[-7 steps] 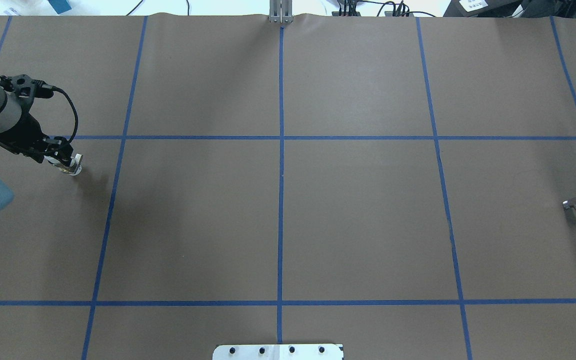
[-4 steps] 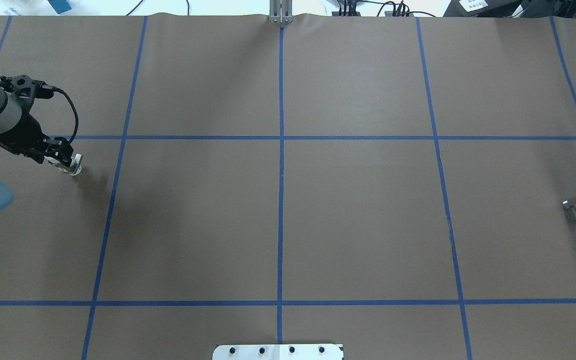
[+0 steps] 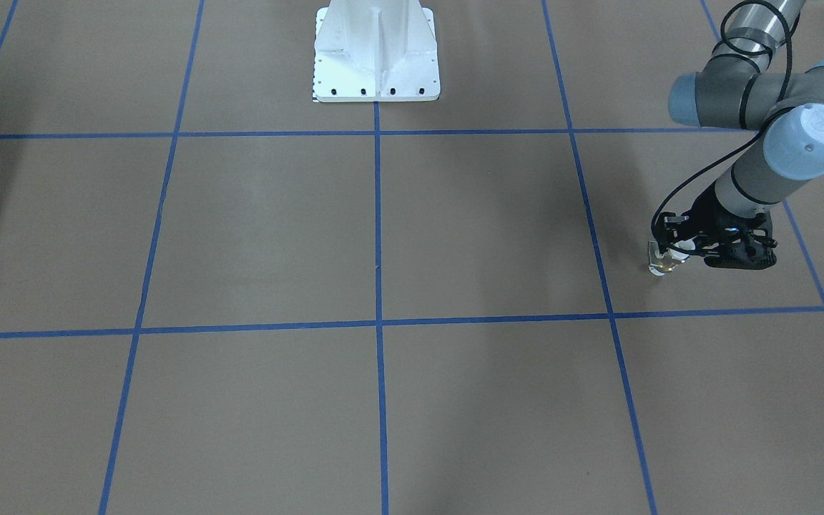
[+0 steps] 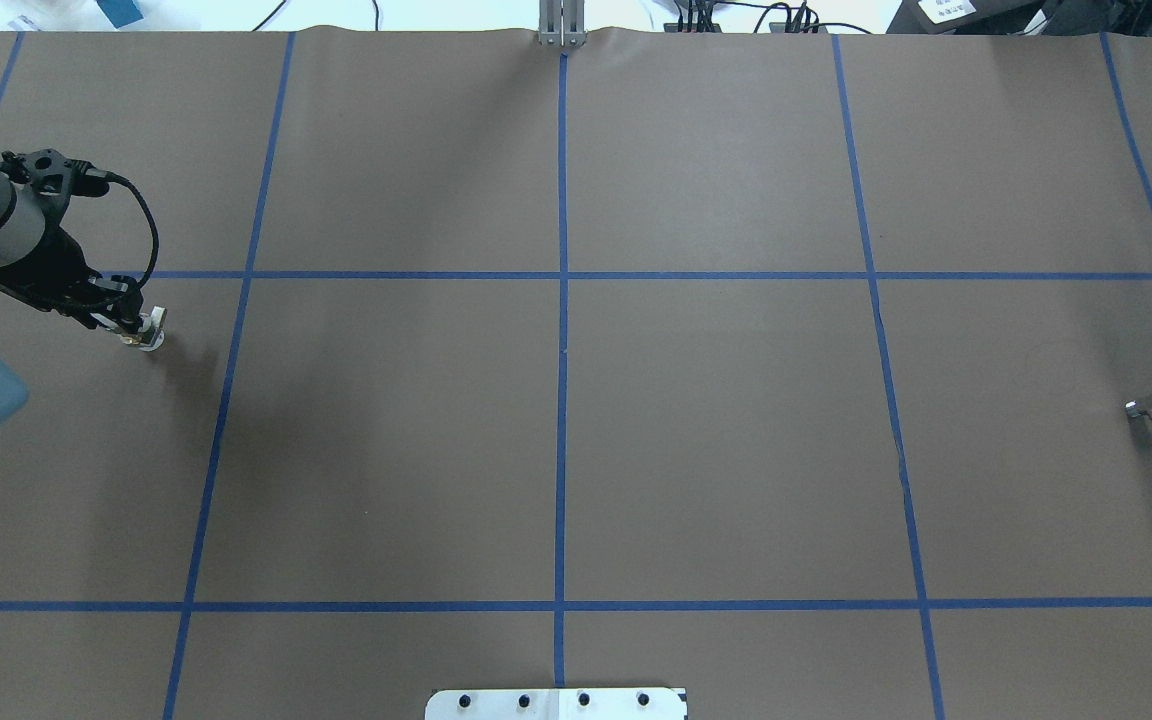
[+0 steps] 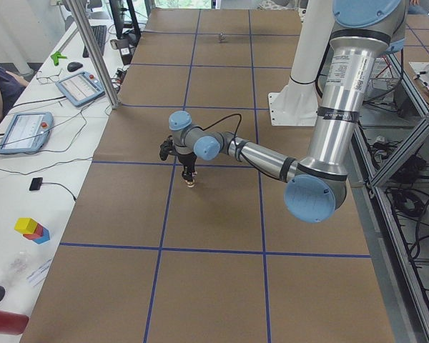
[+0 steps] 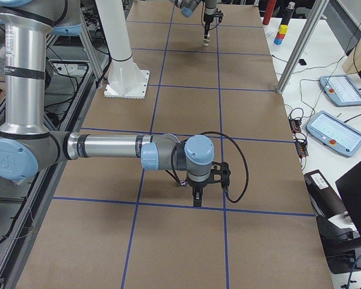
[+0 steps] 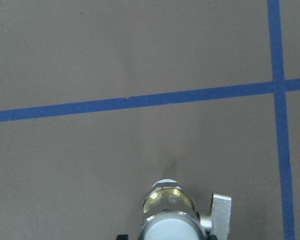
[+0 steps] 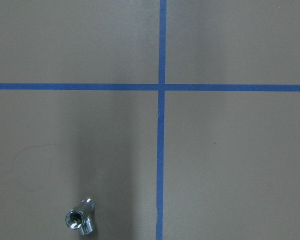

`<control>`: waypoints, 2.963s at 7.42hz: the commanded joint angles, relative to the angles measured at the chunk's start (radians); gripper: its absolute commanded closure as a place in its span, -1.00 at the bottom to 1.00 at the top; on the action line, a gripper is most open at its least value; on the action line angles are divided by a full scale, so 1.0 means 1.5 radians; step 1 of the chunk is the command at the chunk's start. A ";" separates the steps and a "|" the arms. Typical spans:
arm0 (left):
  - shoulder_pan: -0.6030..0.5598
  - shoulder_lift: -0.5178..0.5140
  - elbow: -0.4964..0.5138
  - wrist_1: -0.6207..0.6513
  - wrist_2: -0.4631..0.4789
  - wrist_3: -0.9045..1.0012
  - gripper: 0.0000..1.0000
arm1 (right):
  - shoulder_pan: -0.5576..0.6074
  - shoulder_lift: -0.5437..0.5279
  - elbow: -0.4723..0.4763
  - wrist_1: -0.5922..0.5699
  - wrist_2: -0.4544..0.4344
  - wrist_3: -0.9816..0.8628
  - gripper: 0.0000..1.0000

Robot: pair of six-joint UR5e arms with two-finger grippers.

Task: Assemble PPR valve and pipe with both arms
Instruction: 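Close the left gripper on the valve and lift it, then carry the valve with the left gripper to the table centre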

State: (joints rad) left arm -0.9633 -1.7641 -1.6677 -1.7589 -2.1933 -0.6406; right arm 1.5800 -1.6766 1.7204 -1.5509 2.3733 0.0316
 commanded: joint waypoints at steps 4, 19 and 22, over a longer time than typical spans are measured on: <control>0.000 -0.065 -0.051 0.114 -0.002 -0.008 1.00 | 0.000 -0.003 0.006 0.000 0.005 0.000 -0.99; 0.245 -0.561 0.275 0.155 0.084 -0.356 1.00 | 0.000 0.003 -0.005 -0.001 0.002 0.000 -0.99; 0.247 -0.560 0.288 0.132 0.084 -0.357 1.00 | 0.000 0.003 -0.006 -0.001 0.001 0.000 -0.99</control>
State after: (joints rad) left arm -0.5938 -2.6054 -1.2466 -1.5459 -2.0677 -1.1760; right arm 1.5800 -1.6721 1.7125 -1.5524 2.3759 0.0322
